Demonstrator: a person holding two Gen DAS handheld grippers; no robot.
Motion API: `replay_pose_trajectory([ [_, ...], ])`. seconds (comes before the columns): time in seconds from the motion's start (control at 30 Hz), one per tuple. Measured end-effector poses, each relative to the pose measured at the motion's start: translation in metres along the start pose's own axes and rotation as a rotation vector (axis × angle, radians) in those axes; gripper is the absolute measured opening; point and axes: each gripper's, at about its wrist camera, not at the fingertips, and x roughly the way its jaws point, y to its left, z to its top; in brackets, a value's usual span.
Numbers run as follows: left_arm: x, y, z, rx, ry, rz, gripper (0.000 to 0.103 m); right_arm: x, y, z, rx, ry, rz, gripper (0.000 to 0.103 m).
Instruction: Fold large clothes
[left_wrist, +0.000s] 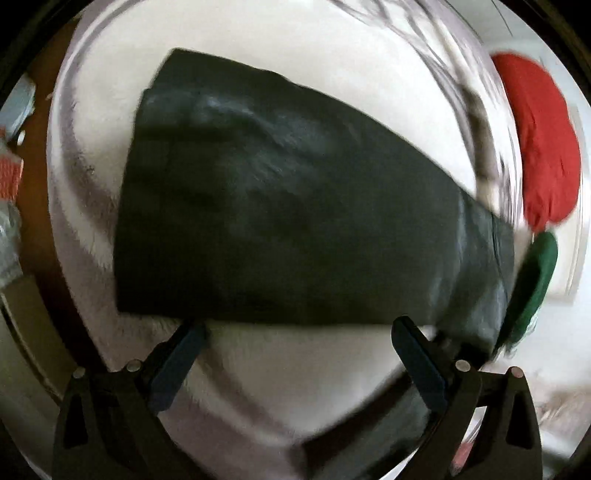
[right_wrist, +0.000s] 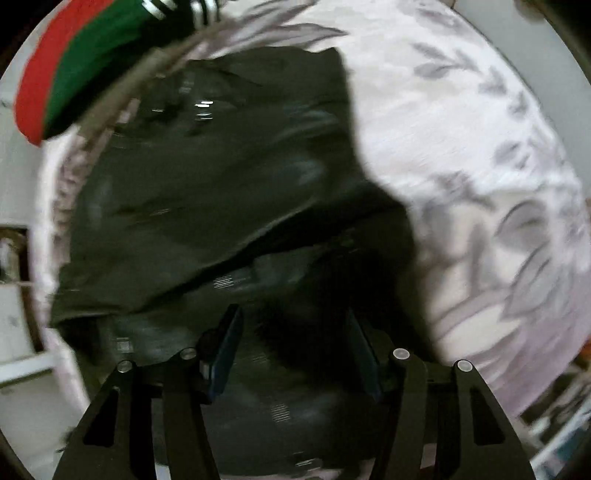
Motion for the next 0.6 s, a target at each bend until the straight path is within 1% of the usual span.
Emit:
replay_pose_trajectory([
  [0.03, 0.000, 0.004, 0.004, -0.034, -0.026, -0.015, 0.102, -0.001, 0.002, -0.005, -0.003, 0.002, 0.018, 0.060],
  [0.07, -0.001, 0.008, 0.009, -0.062, -0.049, -0.028, 0.100, -0.002, 0.017, -0.008, -0.025, 0.007, 0.025, 0.060],
  [0.1, -0.004, 0.011, 0.013, -0.097, -0.088, -0.041, 0.093, -0.001, 0.027, -0.011, -0.049, 0.012, 0.022, 0.060],
  [0.13, -0.008, 0.012, 0.017, -0.115, -0.121, -0.038, 0.086, 0.003, 0.036, -0.018, -0.085, 0.018, 0.020, 0.060],
  [0.17, -0.012, 0.013, 0.022, -0.128, -0.149, -0.028, 0.070, 0.002, 0.043, -0.015, -0.109, 0.022, 0.022, 0.060],
  [0.2, -0.015, 0.014, 0.027, -0.132, -0.178, -0.007, 0.047, 0.003, 0.056, -0.018, -0.132, 0.025, 0.025, 0.060],
  [0.23, -0.021, 0.015, 0.031, -0.129, -0.212, 0.021, 0.035, 0.007, 0.067, -0.014, -0.154, 0.026, 0.029, 0.060],
  [0.27, -0.025, 0.016, 0.034, -0.122, -0.237, 0.030, 0.017, 0.006, 0.083, -0.015, -0.177, 0.025, 0.030, 0.060],
  [0.3, -0.029, 0.014, 0.038, -0.109, -0.256, 0.026, 0.012, 0.008, 0.092, -0.017, -0.194, 0.025, 0.030, 0.060],
  [0.37, -0.039, 0.011, 0.049, -0.074, -0.301, 0.052, 0.010, 0.013, 0.117, -0.014, -0.223, 0.024, 0.031, 0.060],
  [0.43, -0.051, 0.006, 0.067, -0.036, -0.345, 0.071, 0.009, 0.013, 0.132, -0.018, -0.248, 0.008, 0.035, 0.060],
  [0.47, -0.056, 0.005, 0.075, -0.025, -0.360, 0.065, 0.008, 0.015, 0.151, -0.012, -0.262, -0.001, 0.035, 0.060],
  [0.5, -0.060, 0.004, 0.085, -0.013, -0.372, 0.051, 0.008, 0.015, 0.158, -0.014, -0.278, -0.013, 0.044, 0.060],
  [0.6, -0.059, -0.006, 0.111, 0.054, -0.384, 0.052, 0.008, 0.024, 0.195, -0.006, -0.317, -0.016, 0.065, 0.060],
])
